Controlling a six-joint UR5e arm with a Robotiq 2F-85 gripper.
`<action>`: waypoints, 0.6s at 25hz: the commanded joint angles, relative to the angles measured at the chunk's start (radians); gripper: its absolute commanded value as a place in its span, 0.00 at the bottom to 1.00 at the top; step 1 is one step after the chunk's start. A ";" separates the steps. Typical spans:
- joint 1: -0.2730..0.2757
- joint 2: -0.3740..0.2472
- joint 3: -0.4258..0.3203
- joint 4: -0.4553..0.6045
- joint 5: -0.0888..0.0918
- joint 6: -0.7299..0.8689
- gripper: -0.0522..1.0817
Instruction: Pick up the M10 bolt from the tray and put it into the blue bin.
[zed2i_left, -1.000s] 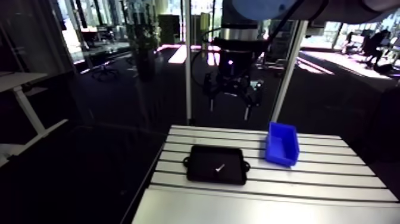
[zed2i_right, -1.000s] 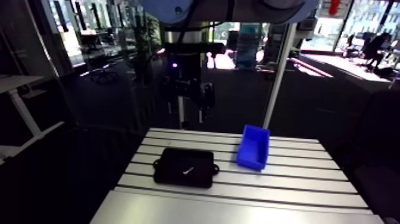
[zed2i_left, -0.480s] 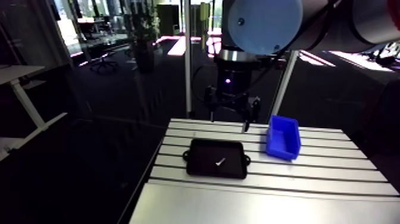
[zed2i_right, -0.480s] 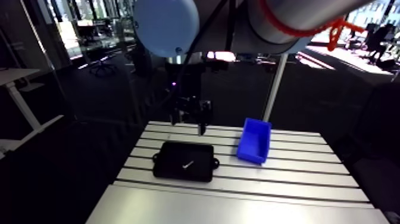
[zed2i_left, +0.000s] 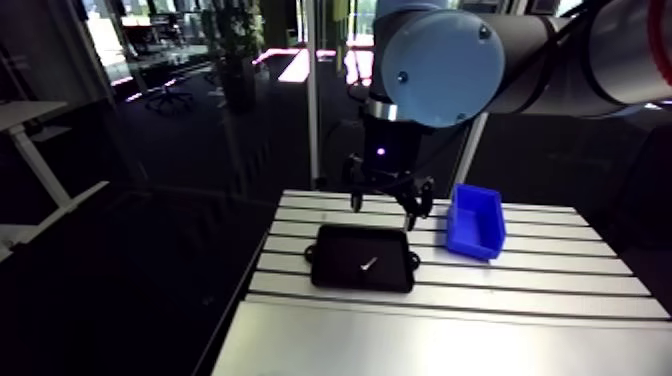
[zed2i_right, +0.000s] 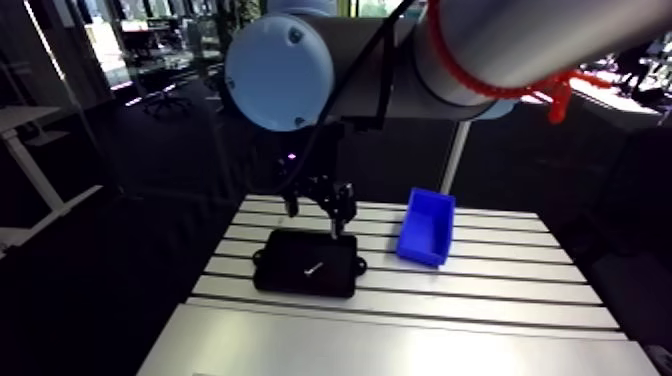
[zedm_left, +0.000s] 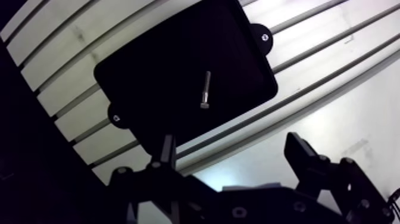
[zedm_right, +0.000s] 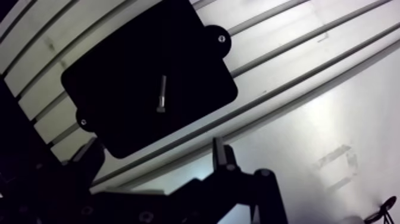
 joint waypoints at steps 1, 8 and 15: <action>-0.002 0.036 0.017 -0.037 0.001 0.000 0.08; -0.002 0.068 0.033 -0.078 -0.002 -0.001 0.11; -0.003 0.107 0.034 -0.118 -0.005 -0.001 0.15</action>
